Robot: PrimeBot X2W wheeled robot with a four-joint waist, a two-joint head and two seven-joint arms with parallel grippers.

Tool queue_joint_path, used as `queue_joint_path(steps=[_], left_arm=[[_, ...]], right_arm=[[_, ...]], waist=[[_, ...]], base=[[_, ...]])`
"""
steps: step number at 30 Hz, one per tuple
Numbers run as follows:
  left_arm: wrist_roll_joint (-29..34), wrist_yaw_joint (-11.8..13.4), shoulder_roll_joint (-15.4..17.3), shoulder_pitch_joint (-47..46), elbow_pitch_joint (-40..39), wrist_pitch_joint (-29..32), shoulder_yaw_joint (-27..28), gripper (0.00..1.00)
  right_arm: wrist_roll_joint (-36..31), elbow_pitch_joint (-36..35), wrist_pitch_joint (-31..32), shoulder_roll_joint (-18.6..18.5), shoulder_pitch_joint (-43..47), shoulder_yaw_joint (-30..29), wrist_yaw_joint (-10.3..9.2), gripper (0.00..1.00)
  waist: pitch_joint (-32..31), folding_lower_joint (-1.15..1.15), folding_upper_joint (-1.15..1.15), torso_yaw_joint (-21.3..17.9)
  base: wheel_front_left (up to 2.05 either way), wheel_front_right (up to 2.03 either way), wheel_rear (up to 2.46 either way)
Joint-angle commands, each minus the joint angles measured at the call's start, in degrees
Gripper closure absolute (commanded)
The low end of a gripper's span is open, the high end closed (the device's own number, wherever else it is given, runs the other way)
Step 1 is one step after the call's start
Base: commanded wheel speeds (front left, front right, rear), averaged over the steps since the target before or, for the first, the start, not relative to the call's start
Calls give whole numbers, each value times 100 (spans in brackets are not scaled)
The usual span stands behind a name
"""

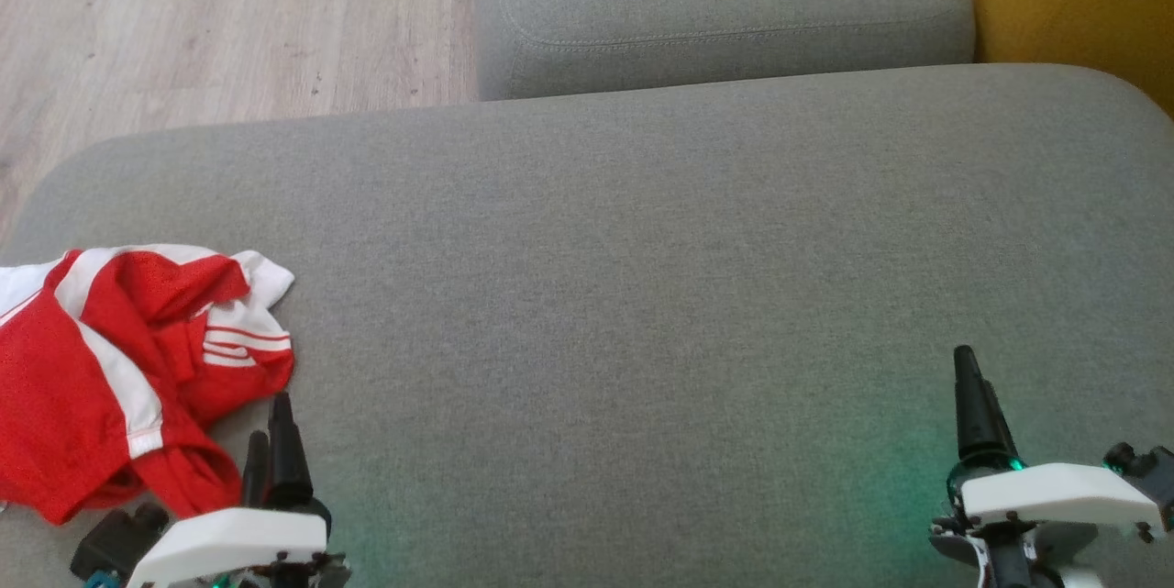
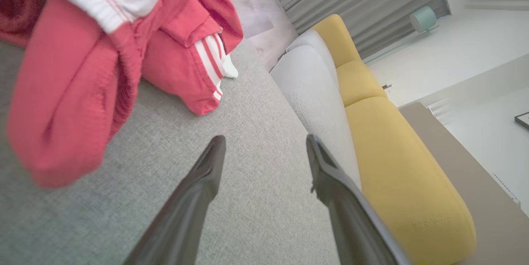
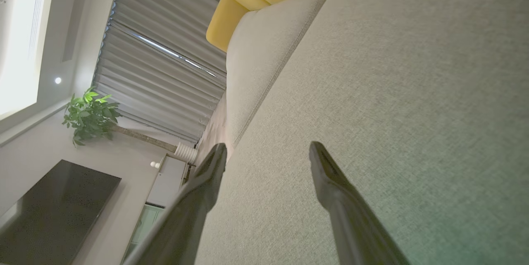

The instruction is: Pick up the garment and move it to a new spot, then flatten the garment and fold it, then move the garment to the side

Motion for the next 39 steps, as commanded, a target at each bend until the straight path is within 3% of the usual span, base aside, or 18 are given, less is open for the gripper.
queue_joint_path(steps=[1,39], left_arm=[[220,39,29,-149,-255,-73,27,0],[3001,368,44,-84,-774,-711,-425,0]], right_arm=[[-249,-258,-76,-69,-207,109,16,0],[-3243,-655,-715,-102,-81,537,30,0]], waist=[[-8,0,0,-2],[-61,0,0,81]], base=[[0,0,0],[0,0,0]])
